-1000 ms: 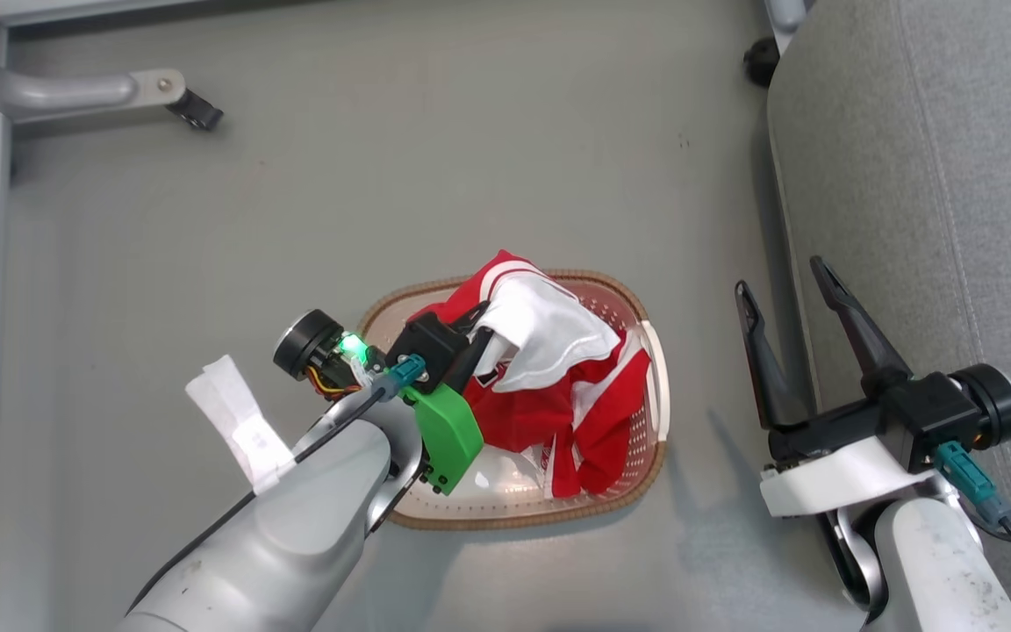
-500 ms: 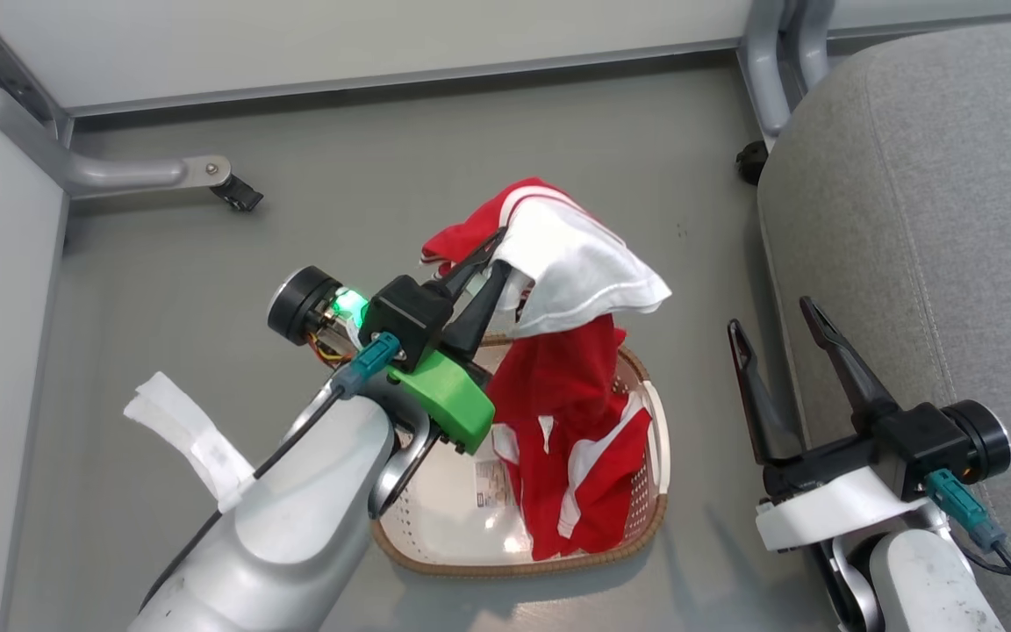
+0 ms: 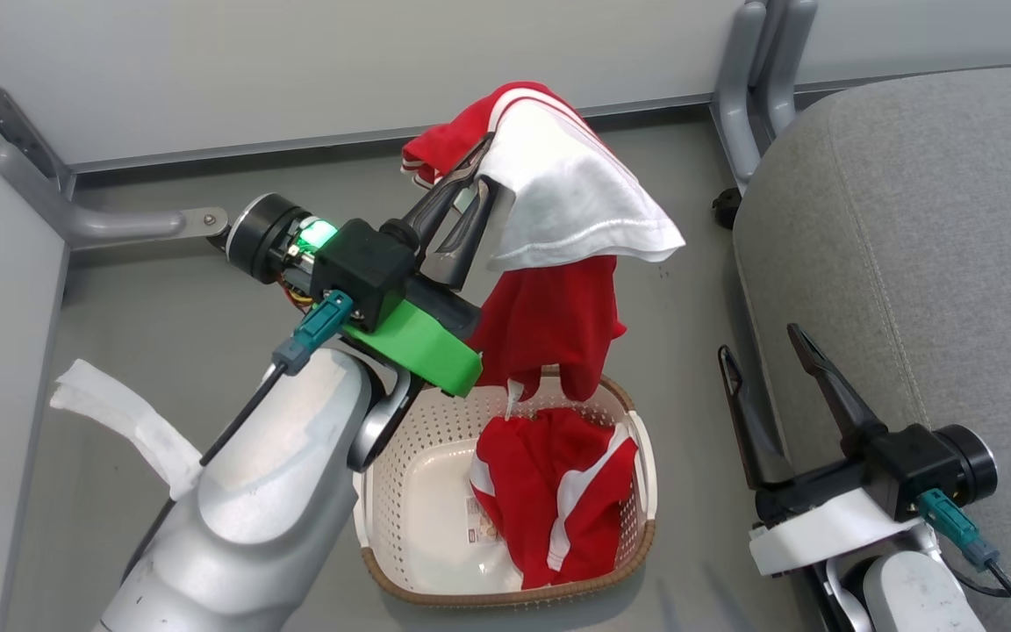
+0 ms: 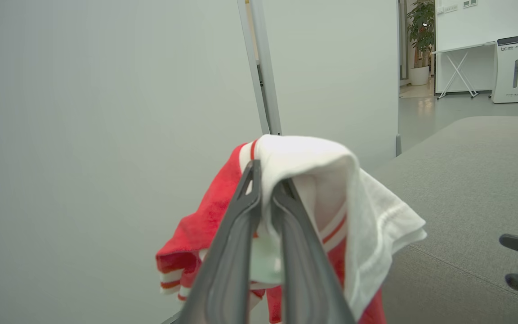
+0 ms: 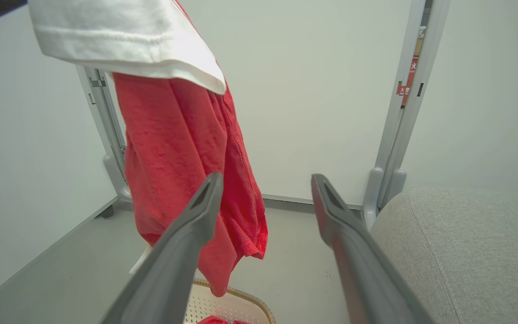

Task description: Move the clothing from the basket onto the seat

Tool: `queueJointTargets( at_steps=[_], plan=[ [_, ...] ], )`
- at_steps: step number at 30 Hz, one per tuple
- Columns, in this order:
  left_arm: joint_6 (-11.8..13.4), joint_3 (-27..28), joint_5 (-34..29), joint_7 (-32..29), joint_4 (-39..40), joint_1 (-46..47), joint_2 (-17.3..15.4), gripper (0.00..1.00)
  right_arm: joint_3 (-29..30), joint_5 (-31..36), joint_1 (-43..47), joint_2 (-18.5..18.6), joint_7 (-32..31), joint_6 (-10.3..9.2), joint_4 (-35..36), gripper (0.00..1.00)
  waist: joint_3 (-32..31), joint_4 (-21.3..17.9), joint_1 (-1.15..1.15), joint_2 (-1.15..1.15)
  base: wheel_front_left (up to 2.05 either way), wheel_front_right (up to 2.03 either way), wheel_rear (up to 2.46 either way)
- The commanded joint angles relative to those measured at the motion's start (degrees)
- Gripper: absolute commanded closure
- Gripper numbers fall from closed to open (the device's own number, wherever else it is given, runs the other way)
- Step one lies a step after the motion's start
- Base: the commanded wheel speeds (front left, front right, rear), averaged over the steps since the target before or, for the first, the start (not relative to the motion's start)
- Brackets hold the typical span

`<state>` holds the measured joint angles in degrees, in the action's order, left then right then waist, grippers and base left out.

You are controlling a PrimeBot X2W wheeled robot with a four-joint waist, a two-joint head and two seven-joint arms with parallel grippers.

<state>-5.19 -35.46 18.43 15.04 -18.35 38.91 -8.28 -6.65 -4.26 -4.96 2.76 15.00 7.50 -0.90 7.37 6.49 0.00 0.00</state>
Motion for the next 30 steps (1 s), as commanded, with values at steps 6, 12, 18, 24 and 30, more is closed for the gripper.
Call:
queueJointTargets(
  at_steps=[6,12,18,24,30],
  plan=[
    [-0.49,0.04,-0.16,0.21,1.74,1.07,-0.17,1.00,-0.99,-0.72,1.16,0.23,0.28,-0.02,0.55,0.00,-0.59,-0.05,0.00,0.00,0.00,0.00,0.00],
    [-0.50,-0.47,-0.23,0.21,2.96,1.20,0.25,1.00,-2.60,-0.55,0.43,0.23,0.28,-0.02,0.73,0.00,-0.48,0.60,0.00,0.00,0.00,0.00,0.00],
    [-0.24,-0.88,-0.37,0.21,3.56,0.64,0.57,1.00,-5.35,1.71,-1.62,0.23,0.28,-0.02,0.66,0.00,-0.28,1.00,0.00,0.00,0.00,0.00,0.00],
    [-0.41,-1.77,-0.46,0.21,3.13,-0.19,1.31,1.00,-7.57,3.91,-4.82,0.23,0.28,-0.02,-1.72,0.00,-0.58,1.41,0.00,0.00,0.00,0.00,0.00],
    [-0.65,-2.74,-0.53,0.21,3.26,-0.05,2.34,1.00,-8.33,4.59,-8.43,0.24,0.28,-0.02,-5.72,0.00,-0.53,2.32,0.00,0.00,0.00,0.00,0.00]
  ],
)
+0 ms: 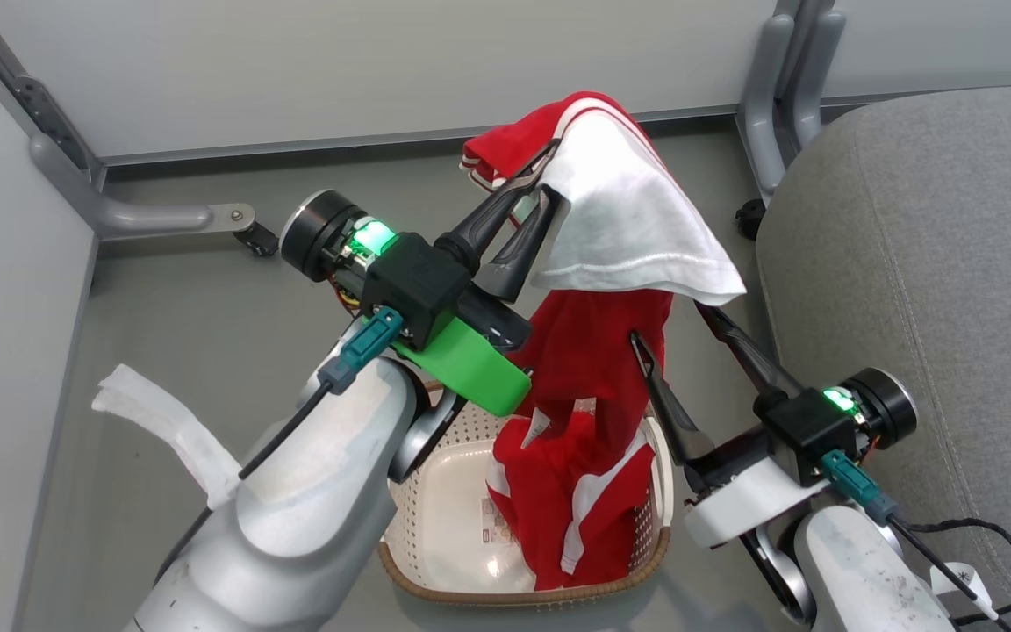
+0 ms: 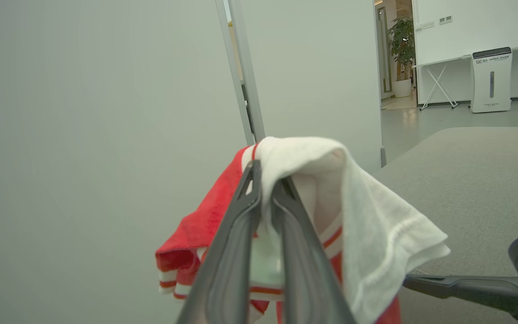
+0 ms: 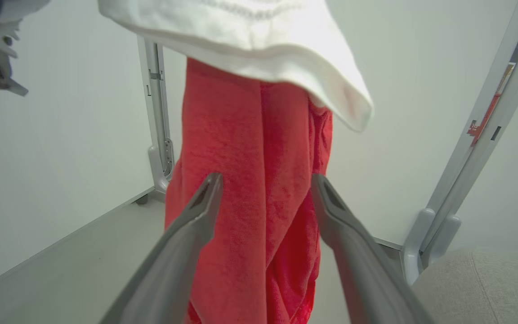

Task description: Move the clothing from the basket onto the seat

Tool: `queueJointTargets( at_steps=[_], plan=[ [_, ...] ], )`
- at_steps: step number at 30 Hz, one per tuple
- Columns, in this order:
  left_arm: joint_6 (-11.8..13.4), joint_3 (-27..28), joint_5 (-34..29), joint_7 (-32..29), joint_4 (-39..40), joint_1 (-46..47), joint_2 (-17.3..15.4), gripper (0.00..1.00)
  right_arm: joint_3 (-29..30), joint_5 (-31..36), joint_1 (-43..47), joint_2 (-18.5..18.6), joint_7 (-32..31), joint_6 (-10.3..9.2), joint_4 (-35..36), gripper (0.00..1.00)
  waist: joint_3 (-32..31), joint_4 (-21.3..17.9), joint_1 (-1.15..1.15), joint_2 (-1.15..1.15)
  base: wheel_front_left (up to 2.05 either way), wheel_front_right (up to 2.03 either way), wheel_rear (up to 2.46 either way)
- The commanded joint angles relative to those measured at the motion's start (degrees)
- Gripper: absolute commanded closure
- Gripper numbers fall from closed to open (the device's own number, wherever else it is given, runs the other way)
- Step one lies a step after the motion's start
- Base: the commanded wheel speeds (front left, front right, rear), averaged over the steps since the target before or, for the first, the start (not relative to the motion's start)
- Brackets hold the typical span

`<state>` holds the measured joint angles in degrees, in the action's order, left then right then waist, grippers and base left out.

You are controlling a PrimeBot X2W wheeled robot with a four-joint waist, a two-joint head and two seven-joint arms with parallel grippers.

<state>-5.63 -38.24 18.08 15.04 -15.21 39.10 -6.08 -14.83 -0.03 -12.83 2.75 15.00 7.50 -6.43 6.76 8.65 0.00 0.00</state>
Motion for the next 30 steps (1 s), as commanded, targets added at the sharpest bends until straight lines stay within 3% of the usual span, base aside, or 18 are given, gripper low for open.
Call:
queueJointTargets(
  at_steps=[1,17,30],
  plan=[
    [-0.26,-0.09,-0.17,0.21,0.19,-0.18,0.29,1.00,-0.23,0.30,-1.09,0.22,0.28,-0.02,-0.61,0.00,0.16,0.30,0.00,0.00,0.00,0.00,0.00],
    [-0.59,-1.66,-0.38,0.21,0.33,0.38,1.99,1.00,-4.06,-3.80,-7.73,0.25,0.28,-0.02,-3.81,0.00,1.34,2.03,0.00,0.00,0.00,0.00,0.00],
    [-0.03,-2.11,-1.00,0.21,-0.10,0.80,2.86,1.00,-6.19,-5.17,-7.92,0.25,0.28,-0.02,-4.55,0.00,1.93,2.28,0.00,0.00,0.00,0.00,0.00]
  ],
)
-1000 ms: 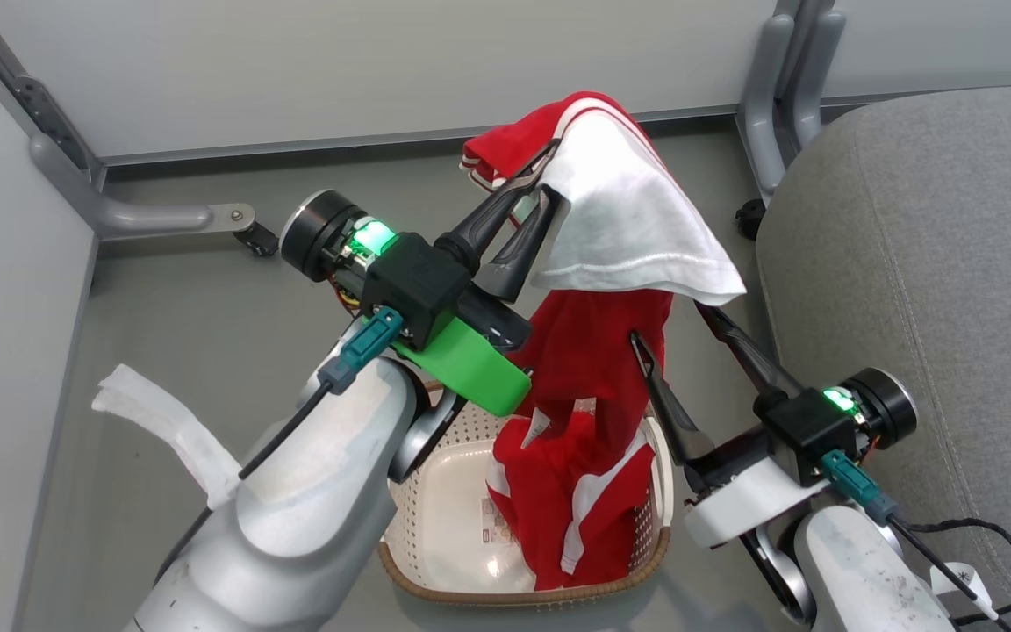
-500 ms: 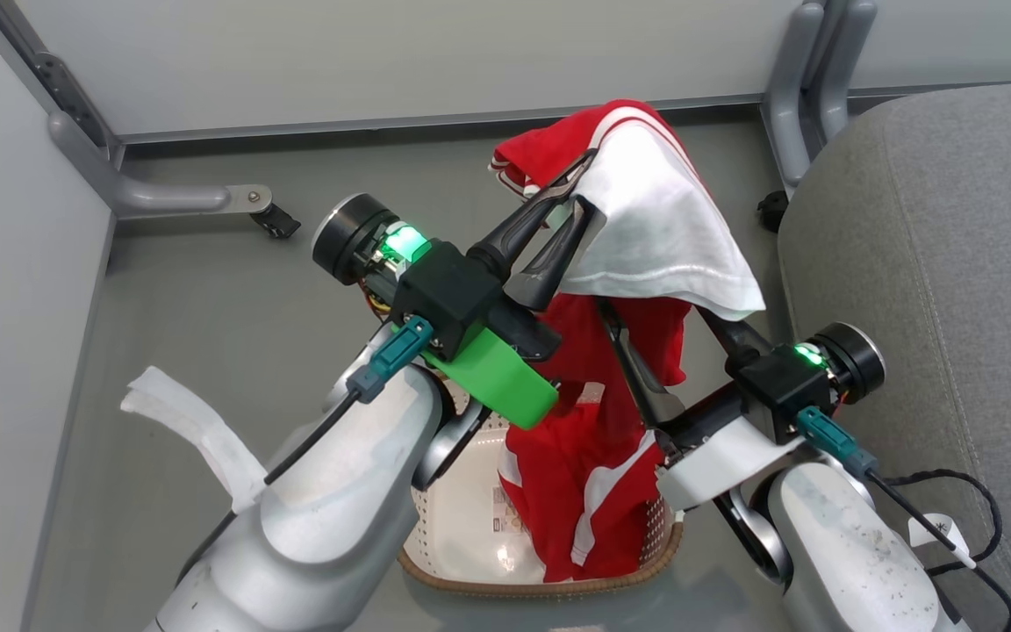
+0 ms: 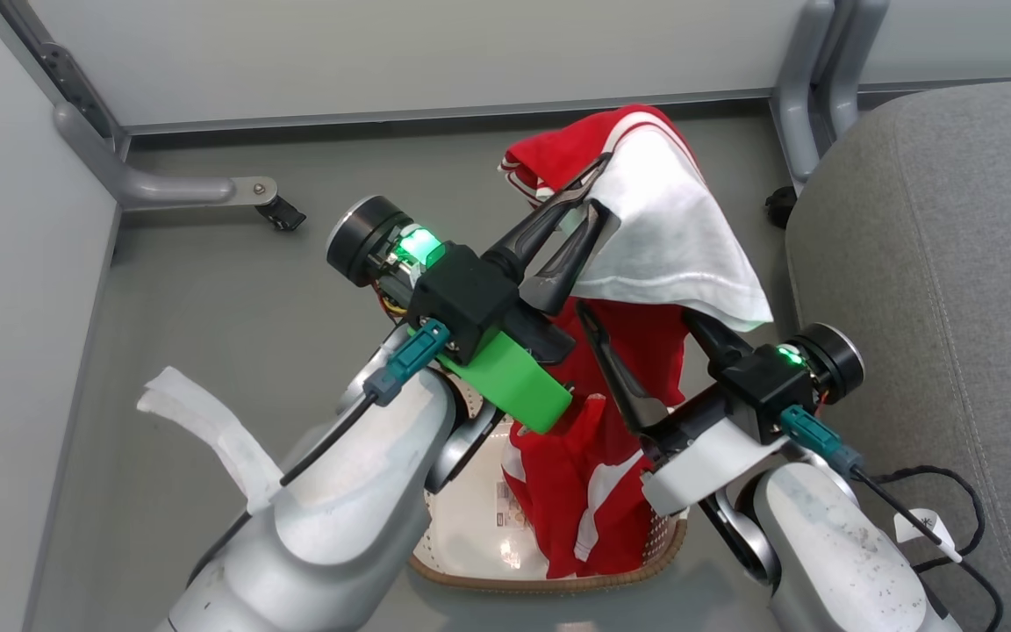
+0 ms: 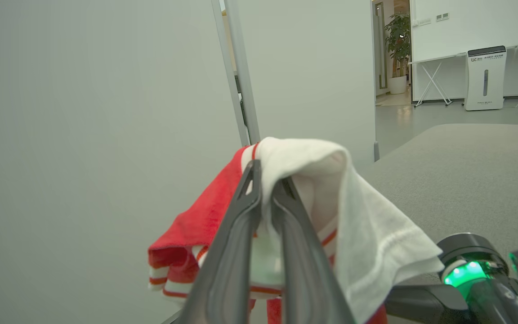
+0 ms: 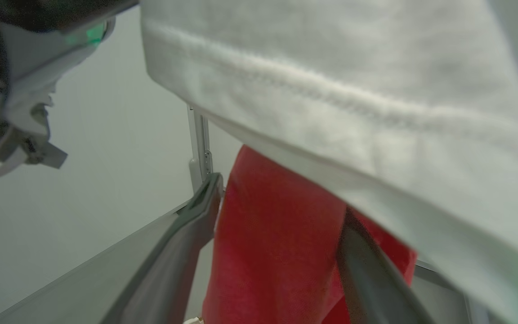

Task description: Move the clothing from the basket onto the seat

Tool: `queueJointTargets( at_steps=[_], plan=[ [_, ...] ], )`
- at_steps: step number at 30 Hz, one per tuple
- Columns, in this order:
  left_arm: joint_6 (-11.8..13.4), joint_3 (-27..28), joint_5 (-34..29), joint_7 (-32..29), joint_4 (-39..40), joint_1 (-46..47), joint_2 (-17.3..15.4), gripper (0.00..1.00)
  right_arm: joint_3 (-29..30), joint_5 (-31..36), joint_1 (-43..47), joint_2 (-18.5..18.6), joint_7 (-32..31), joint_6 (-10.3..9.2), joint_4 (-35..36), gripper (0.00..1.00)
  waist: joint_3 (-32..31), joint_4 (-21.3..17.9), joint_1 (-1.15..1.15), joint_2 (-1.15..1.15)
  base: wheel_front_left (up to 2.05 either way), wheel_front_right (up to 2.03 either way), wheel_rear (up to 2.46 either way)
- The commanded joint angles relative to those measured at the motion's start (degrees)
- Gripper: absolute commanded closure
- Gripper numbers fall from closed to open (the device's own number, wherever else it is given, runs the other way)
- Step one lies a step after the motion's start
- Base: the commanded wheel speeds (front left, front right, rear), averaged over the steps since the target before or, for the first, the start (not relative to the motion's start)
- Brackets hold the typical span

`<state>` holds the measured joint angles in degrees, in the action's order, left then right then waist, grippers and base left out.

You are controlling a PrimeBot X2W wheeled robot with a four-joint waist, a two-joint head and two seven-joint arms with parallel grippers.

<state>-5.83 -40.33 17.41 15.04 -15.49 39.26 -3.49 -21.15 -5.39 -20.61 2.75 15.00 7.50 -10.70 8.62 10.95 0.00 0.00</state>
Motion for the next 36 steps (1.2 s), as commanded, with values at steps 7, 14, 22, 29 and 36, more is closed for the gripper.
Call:
queueJointTargets(
  at_steps=[7,14,22,29,36],
  plan=[
    [0.74,-1.91,0.33,0.21,1.68,0.16,0.54,1.00,1.32,1.52,-1.93,0.24,0.28,-0.02,-3.32,0.00,0.28,0.18,0.00,0.00,0.00,0.00,0.00],
    [1.24,-3.30,0.98,0.21,1.71,-0.39,0.61,1.00,1.65,0.58,-2.41,0.23,0.28,-0.02,-5.19,1.00,0.31,0.29,0.00,0.00,0.00,0.00,0.00],
    [1.06,-3.24,0.80,0.18,0.55,-0.30,0.63,1.00,1.63,0.17,-2.28,0.23,0.28,-0.02,-4.24,1.00,0.51,-0.07,0.00,0.00,0.00,0.00,0.00],
    [0.72,-3.16,0.59,0.14,-0.69,-0.57,0.61,1.00,1.50,-0.26,-1.91,0.23,0.28,-0.02,-3.39,1.00,0.45,-0.06,0.00,0.00,0.00,0.00,0.00],
    [0.67,-2.86,0.27,0.14,-1.92,-0.30,0.62,0.96,1.29,-0.76,-1.85,0.23,0.28,-0.02,-2.69,1.00,0.70,-0.06,0.00,0.00,0.00,0.00,0.00]
  ],
)
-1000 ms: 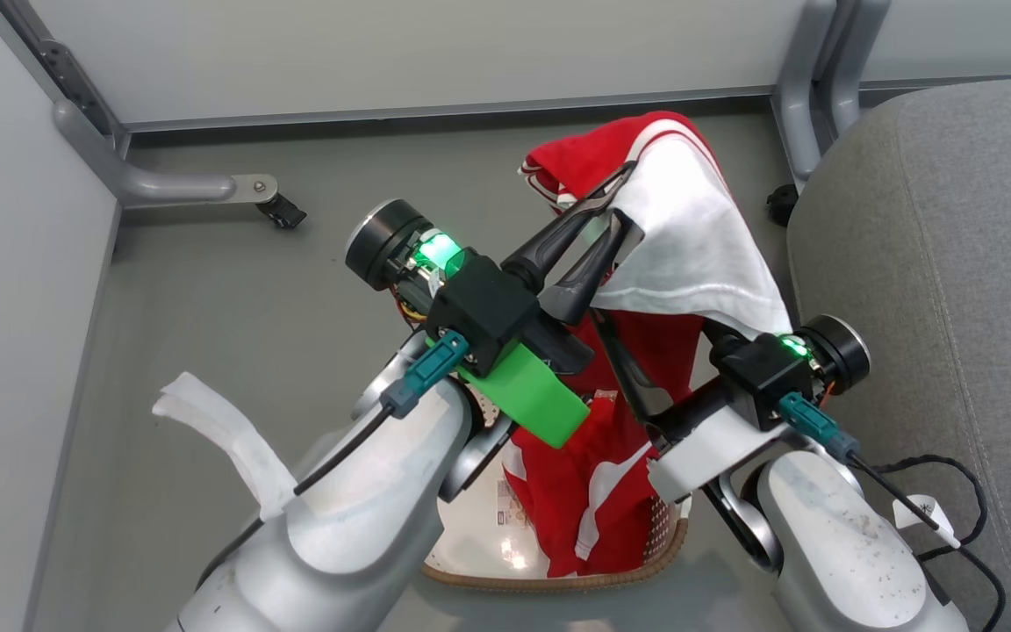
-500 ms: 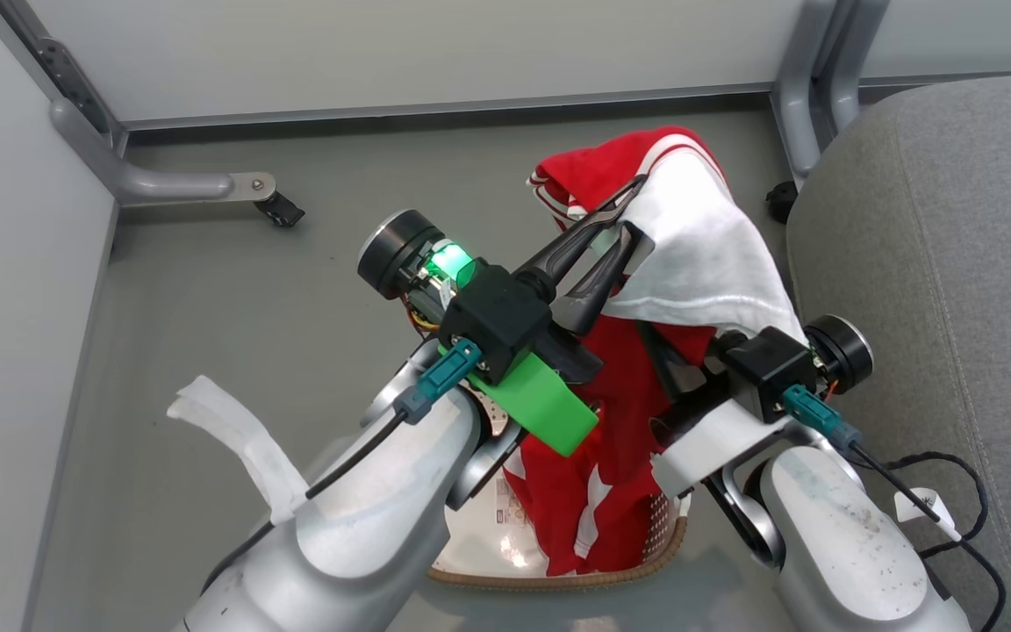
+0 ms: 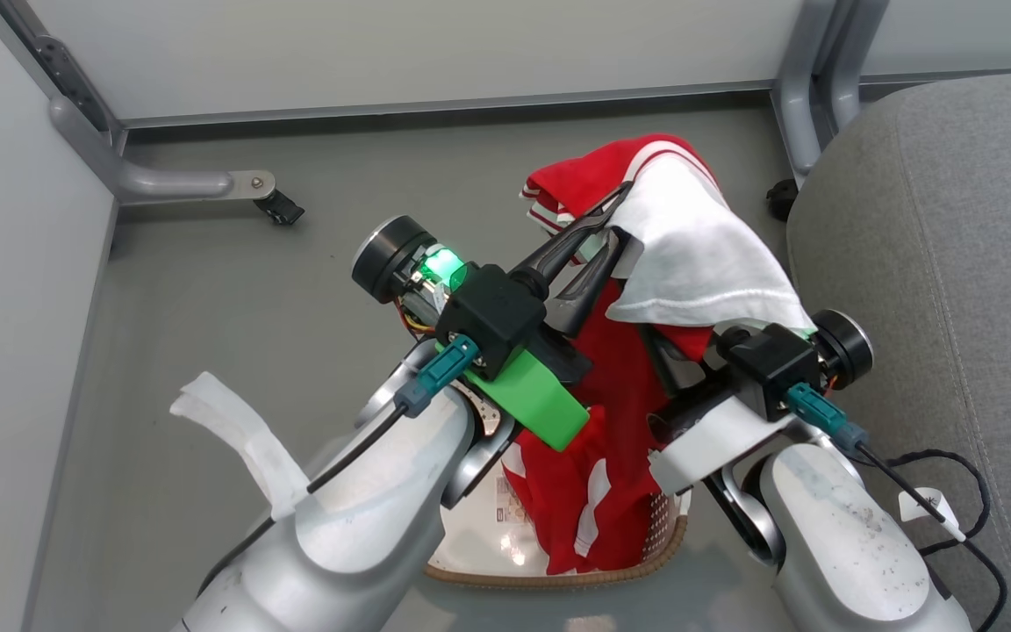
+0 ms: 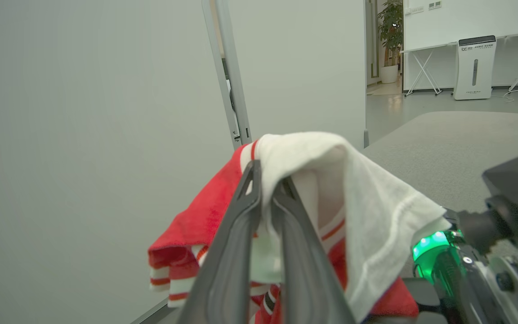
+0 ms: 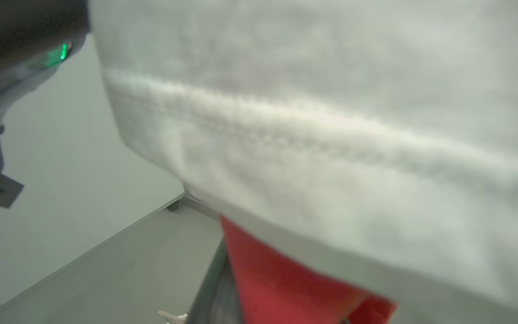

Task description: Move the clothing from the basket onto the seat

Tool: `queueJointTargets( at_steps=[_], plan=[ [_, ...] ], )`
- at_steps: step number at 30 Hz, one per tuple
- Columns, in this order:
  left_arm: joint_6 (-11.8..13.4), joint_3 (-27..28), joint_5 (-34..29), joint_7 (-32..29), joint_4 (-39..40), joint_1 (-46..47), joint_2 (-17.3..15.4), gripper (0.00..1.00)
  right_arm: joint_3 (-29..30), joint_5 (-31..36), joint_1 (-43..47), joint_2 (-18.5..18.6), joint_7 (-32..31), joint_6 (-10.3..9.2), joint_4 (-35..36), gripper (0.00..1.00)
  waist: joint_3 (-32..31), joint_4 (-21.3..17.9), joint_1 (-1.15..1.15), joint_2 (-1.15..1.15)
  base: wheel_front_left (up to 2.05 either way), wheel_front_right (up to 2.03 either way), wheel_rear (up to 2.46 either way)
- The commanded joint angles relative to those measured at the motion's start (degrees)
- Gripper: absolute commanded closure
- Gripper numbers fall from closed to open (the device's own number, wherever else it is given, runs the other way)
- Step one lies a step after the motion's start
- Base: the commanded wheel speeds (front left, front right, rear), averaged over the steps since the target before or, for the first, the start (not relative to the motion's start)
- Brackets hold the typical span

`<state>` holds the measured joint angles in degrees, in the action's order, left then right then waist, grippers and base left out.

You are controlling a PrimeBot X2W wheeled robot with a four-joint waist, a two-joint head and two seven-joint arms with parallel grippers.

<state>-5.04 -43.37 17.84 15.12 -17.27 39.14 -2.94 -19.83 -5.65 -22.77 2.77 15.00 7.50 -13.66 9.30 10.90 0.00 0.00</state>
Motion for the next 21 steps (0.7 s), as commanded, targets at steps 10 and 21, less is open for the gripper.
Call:
queueJointTargets(
  at_steps=[10,21],
  plan=[
    [0.11,0.14,-0.98,0.05,-1.01,-0.45,0.07,0.00,0.07,-0.46,0.20,0.21,0.28,-0.02,0.73,1.00,0.13,-0.11,0.00,0.00,0.00,0.00,0.00],
    [0.12,0.83,-1.66,0.05,-1.52,-1.28,-0.18,0.00,1.26,0.00,0.32,0.22,0.28,-0.02,0.95,1.00,0.34,-1.56,0.00,0.00,0.00,0.00,0.00]
  ],
)
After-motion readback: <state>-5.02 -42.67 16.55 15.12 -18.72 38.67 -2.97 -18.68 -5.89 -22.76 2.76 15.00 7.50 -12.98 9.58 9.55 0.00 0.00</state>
